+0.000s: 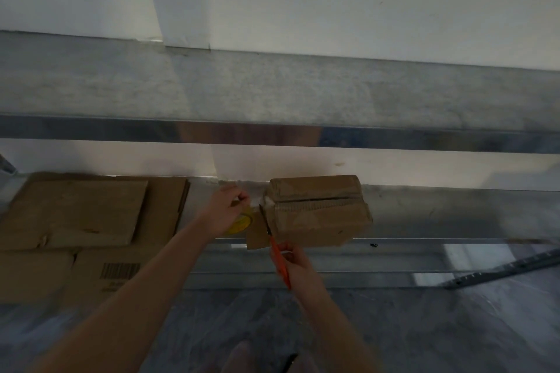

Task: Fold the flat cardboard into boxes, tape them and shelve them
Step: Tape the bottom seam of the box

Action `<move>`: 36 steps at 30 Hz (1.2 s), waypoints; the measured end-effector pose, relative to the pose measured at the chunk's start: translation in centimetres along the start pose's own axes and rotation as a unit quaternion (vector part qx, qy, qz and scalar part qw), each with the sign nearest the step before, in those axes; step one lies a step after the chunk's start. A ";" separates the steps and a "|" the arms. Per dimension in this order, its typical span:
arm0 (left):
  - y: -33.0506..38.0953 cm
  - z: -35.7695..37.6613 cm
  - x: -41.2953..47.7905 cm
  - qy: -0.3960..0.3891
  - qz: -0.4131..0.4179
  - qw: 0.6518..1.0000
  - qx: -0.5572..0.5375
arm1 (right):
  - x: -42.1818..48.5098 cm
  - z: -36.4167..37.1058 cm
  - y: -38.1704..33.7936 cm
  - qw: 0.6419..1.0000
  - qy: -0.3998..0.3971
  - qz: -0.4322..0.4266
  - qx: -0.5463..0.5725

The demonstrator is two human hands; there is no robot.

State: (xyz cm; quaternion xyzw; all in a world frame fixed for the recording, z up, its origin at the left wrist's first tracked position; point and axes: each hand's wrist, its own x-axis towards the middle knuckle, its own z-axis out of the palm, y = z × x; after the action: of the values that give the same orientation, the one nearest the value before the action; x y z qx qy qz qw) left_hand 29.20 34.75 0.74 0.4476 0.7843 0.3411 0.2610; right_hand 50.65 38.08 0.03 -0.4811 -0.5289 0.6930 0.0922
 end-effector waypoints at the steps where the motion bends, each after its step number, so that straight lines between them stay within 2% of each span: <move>1: -0.1 0.0 0.0 0.001 0.002 1.000 -0.002 | 0.1 0.0 0.0 1.000 0.001 -0.002 -0.003; 6: -0.3 0.1 0.0 -0.005 0.003 1.000 -0.001 | 1.1 -0.1 0.5 0.999 0.022 0.000 -0.028; 9: -0.4 -0.1 0.1 -0.005 0.002 1.000 -0.010 | 1.8 -0.4 0.9 0.995 0.048 0.009 -0.088; 14: -0.8 -0.2 0.2 -0.004 0.003 1.000 0.021 | 1.9 -1.0 1.5 0.979 0.051 -0.049 -0.191; 17: -0.6 0.0 0.2 -0.002 0.000 1.000 0.019 | 1.3 -2.0 1.9 0.941 0.044 -0.086 -0.324; 20: -0.4 0.0 0.3 -0.001 0.003 1.000 0.019 | -0.5 -3.7 2.6 0.869 0.071 -0.157 -0.464; 24: -0.5 0.1 0.4 0.009 0.003 1.000 0.025 | -3.4 -6.8 3.1 0.813 0.157 -0.280 -0.486; 27: -0.4 0.4 0.5 0.016 0.004 1.000 0.027 | -4.5 -9.0 2.5 0.782 0.210 -0.324 -0.490; 29: -0.3 0.6 0.5 0.019 -0.002 1.000 0.021 | -4.4 -10.8 1.7 0.769 0.230 -0.314 -0.508; 33: 0.1 0.8 0.5 0.028 -0.015 0.999 0.027 | -3.0 -15.2 1.3 0.767 0.279 -0.279 -0.507; 36: 0.4 0.7 0.3 0.045 -0.021 0.998 0.037 | -0.9 -18.6 1.7 0.782 0.329 -0.218 -0.481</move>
State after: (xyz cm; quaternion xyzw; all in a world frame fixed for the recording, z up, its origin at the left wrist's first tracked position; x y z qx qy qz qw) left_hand 29.76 35.38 0.52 0.4245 0.8165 0.3262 0.2162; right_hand 66.00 48.75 -0.48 -0.5338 -0.8219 0.1092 0.1661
